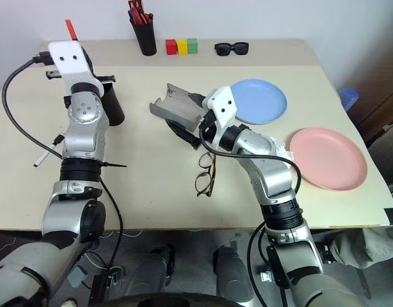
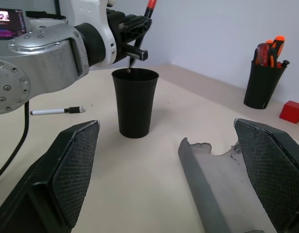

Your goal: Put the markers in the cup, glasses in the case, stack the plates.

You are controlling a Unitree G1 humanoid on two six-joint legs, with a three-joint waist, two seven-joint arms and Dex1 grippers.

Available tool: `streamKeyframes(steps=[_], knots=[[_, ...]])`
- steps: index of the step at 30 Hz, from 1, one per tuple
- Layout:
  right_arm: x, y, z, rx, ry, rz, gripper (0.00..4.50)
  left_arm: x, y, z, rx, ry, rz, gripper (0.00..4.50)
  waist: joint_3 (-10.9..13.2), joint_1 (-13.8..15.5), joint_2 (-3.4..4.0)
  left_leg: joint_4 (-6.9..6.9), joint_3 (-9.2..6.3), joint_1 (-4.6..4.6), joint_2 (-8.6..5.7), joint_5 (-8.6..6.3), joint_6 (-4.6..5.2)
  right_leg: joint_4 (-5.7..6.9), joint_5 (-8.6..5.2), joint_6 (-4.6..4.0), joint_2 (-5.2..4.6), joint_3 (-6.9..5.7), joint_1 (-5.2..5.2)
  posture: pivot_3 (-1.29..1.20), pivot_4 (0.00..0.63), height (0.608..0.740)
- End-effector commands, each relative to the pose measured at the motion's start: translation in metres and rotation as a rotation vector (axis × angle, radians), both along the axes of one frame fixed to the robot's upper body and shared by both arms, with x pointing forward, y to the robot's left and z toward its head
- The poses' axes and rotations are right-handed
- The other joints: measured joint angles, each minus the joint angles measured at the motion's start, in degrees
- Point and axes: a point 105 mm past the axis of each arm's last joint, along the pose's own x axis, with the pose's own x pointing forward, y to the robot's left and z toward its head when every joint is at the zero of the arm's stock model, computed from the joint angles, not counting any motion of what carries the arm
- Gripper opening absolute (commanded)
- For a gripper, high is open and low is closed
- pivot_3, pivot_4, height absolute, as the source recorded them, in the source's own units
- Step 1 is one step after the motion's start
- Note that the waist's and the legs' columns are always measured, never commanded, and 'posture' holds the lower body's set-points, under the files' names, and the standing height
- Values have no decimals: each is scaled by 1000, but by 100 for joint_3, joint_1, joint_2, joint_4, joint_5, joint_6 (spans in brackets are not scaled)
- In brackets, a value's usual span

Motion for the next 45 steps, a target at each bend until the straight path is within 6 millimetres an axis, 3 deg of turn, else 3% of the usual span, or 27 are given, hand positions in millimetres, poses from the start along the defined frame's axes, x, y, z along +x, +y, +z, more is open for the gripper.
streamKeyframes(steps=[1, 3, 11, 15, 19, 22, 24, 30, 37, 45], knots=[[-9, 6, 12, 17, -51, 37, 4500, -4, 2, 6, 5, -37, 19, 2182, 0, -1, 0, 0, 0, 0, 0, 0, 0, 0, 0, 0, 0, 0, 0, 0, 150, 740], [-10, 7, 12, 17, -50, 42, 4500, -4, 1, 4, -1, -38, 19, 3271, 0, -2, 0, 0, 0, 0, 0, 0, 0, 0, 0, 0, 0, 0, 0, 0, 150, 740], [-11, 8, 12, 14, -48, 51, 4500, -7, 6, 5, -85, -56, 35, 3271, 0, -4, 0, 0, 0, 0, 0, 0, 0, 0, 0, 0, 0, 0, 0, 0, 150, 740], [-12, 9, 11, 8, -48, 55, 4500, -19, 44, 8, -213, -66, 196, 3271, 0, -27, 0, 0, -1, 0, 0, 0, 0, 1, 0, 0, 1, 0, -1, 0, 150, 740], [-13, 8, 10, 3, -48, 53, 4500, -44, 95, 0, -314, -4, 391, 4441, 0, -69, 0, 0, -3, 1, 1, 0, 0, 5, 0, 0, 2, 0, -1, 0, 150, 740], [-13, 6, 9, 0, -45, 50, 4500, -59, 123, -19, -312, 144, 505, 4441, 0, -126, 0, 1, -3, 1, 1, 0, 0, 6, 0, 0, 1, 0, 0, 0, 150, 740], [-13, 6, 8, -1, -44, 50, 4500, -62, 126, -28, -314, 225, 497, 4441, 0, -137, 0, 1, -5, 3, 0, 1, -2, 11, 0, 0, 2, -1, 0, 0, 150, 740], [-14, 8, 6, -1, -34, 59, 4500, -63, 123, -81, -417, 557, 227, 4441, -1, -140, -1, 5, -12, 5, 0, 4, -6, 13, 0, 0, 2, -6, 6, 0, 150, 740], [-14, 7, 2, -7, -25, 61, 4500, -89, 161, -107, -431, 718, 333, 4441, -1, -164, -1, 1, -13, 9, 3, 5, -8, 18, 0, -1, 6, -6, 1, 0, 150, 740], [-15, 5, 1, -11, -21, 54, 4500, -101, 164, -138, -410, 906, 308, 4441, -1, -127, -2, 1, -13, 9, 1, 5, -8, 13, 0, -1, 2, -6, 5, 0, 150, 740]])
